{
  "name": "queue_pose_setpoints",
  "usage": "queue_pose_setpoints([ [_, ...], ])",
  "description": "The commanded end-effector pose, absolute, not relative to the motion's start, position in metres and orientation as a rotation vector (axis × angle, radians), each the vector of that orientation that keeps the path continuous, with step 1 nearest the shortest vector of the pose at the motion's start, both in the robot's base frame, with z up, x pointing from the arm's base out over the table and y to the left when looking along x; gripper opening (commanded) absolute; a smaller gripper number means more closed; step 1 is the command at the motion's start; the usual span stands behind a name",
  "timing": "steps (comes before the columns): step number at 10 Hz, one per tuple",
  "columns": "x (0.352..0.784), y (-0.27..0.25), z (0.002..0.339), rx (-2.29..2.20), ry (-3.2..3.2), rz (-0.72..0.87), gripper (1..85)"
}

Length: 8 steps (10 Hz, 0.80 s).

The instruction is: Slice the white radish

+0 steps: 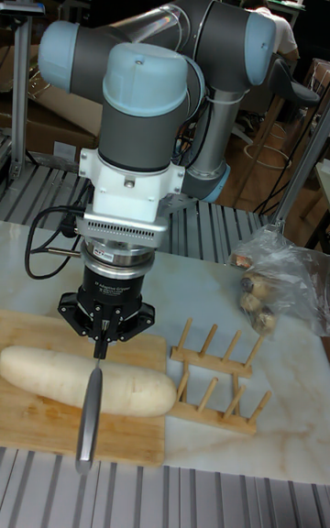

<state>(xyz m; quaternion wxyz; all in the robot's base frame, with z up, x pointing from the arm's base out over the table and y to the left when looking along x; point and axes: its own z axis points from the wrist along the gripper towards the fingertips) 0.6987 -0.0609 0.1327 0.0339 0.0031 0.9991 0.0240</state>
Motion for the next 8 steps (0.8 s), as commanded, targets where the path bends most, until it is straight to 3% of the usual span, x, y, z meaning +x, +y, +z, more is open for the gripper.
queue_pose_setpoints([
  [1,0.7009,-0.0625,0.1337,0.038,3.069,0.066,1.3],
  [8,0.7025,-0.06,0.1364,0.093,3.106,-0.03,1.3],
])
